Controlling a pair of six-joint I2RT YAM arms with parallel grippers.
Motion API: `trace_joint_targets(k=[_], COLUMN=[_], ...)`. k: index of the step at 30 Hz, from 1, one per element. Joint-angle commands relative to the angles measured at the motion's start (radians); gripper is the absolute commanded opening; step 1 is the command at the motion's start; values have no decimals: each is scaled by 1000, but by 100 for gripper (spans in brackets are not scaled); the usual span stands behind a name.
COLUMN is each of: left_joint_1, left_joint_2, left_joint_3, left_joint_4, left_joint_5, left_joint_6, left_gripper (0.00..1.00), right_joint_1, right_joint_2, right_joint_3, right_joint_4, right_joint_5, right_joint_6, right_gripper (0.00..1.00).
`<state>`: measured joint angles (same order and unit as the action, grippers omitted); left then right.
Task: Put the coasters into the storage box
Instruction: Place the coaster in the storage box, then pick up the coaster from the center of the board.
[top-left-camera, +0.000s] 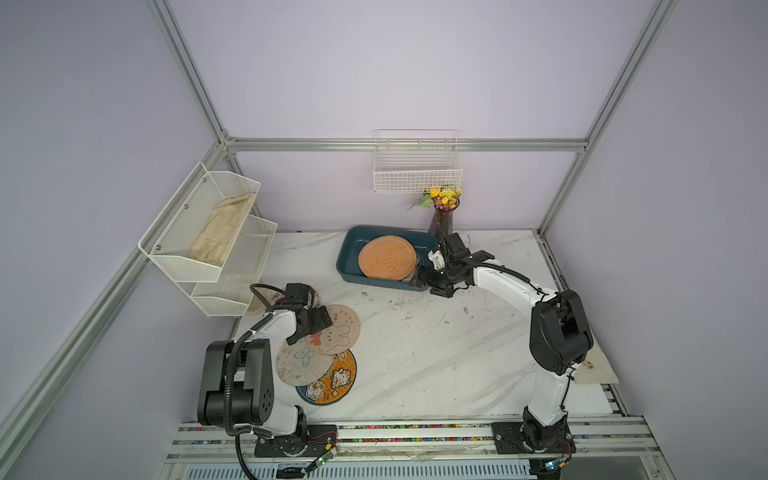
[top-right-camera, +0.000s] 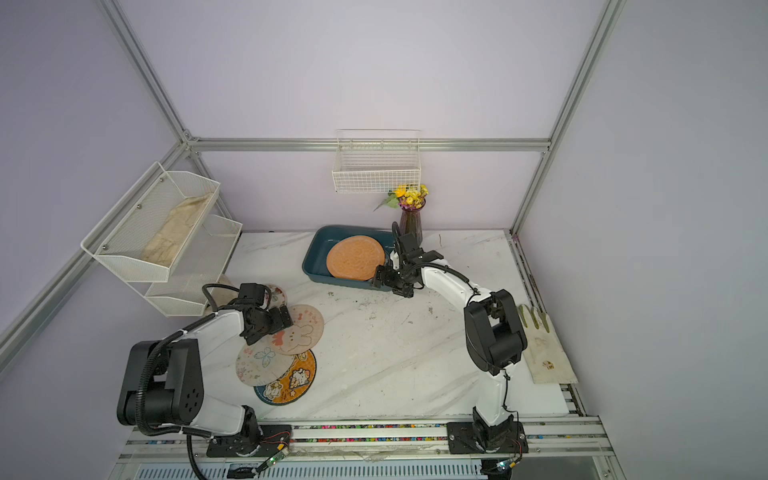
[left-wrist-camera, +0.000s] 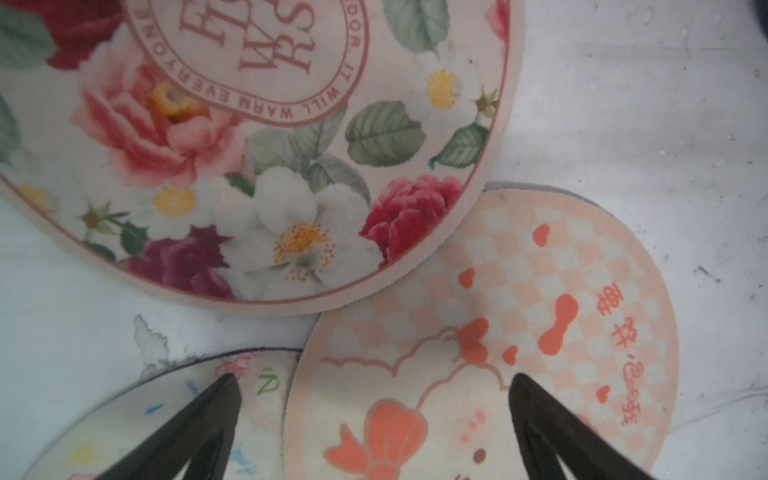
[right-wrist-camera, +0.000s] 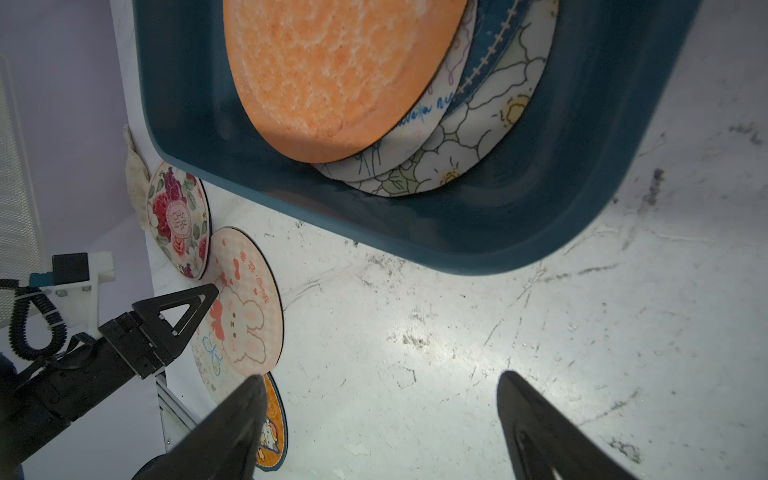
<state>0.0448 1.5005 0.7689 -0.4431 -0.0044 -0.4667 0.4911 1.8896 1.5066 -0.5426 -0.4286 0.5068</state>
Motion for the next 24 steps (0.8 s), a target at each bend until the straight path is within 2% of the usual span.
trace_joint_targets(k=[1, 24], left_joint_1=[6, -6], left_joint_2=[43, 47], left_joint_3=[33, 16], left_joint_4=[32, 41], left_joint_5=[80, 258], left_joint_6=[39, 51], left_gripper=[100, 100], right_joint_1=[3, 3], right_joint_2=[-34, -27], right_joint_3=[-3, -4], right_joint_4=[6, 15], right_joint_5=[6, 13], right_joint_6=[-10, -5], right_gripper=[88, 89])
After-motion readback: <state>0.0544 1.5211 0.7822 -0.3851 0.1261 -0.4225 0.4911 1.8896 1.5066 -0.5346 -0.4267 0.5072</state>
